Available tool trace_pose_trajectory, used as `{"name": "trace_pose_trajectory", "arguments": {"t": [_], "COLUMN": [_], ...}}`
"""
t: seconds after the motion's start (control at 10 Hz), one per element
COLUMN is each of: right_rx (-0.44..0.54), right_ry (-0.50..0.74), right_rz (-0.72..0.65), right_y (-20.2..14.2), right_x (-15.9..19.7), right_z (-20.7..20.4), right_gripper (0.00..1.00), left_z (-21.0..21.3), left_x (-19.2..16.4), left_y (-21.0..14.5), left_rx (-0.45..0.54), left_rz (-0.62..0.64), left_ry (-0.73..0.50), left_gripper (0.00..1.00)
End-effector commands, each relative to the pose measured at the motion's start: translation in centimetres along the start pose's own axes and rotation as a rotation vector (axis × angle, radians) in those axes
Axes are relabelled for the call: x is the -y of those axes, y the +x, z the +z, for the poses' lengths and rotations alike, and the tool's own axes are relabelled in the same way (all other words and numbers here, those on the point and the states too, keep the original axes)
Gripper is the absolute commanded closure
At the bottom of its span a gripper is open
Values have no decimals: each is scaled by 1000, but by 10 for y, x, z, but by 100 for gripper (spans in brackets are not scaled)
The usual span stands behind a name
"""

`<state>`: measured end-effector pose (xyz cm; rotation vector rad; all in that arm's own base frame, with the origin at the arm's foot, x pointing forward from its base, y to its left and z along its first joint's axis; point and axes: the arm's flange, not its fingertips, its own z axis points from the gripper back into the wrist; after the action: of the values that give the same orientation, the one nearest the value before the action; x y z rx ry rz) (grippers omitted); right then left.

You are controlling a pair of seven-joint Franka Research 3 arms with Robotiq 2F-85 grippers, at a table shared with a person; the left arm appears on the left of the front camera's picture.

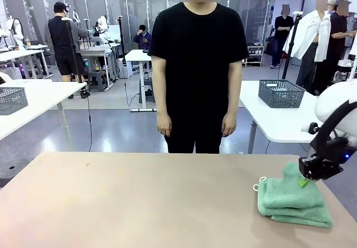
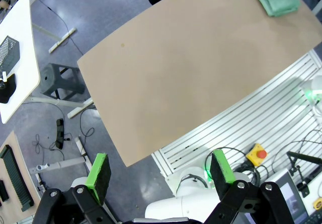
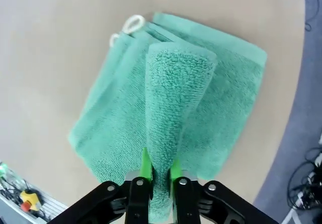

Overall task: Fold the towels and place them in the basket.
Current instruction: Stack the folded Towel with hook on the right side of the table.

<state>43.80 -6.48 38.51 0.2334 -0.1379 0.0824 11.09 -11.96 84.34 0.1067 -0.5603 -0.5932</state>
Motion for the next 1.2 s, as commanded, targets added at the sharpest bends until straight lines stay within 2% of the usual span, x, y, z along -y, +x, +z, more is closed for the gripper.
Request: {"name": "trace_pose_trajectory", "arguments": {"t": [0.0,0.1,0.2,0.4,0.5,0.6,0.8,0.9,1.1], "right_rx": [-24,-26,-23,-12,-10,-8,10,6,6], "right_ry": [-69,-82,-97,-128,-133,-138,-129,-111,-111], "right_rz": [-31,-30,-29,-28,-20,-12,-28,11,11], "right_y": [1,1,2,2,3,5,19,5,5], "right_x": [-5,-7,-8,-12,-16,-19,-23,-13,-13], "right_z": [2,3,6,16,21,22,18,21,21], "right_gripper": [34,12,0,0,10,0,0,0,0], "left_z": [8,8,8,8,8,8,8,8,8], "left_x": [6,6,6,6,6,6,6,6,6], "left_y": [-5,-5,-5,-5,-5,-5,-5,-5,-5], "left_rx": [12,12,12,12,12,12,12,12,12], "left_rz": [-10,-10,-10,-10,-10,-10,-10,-10,-10], "left_ry": [3,3,3,3,3,3,3,3,3], "left_gripper": [0,0,0,0,0,0,0,0,0]}}
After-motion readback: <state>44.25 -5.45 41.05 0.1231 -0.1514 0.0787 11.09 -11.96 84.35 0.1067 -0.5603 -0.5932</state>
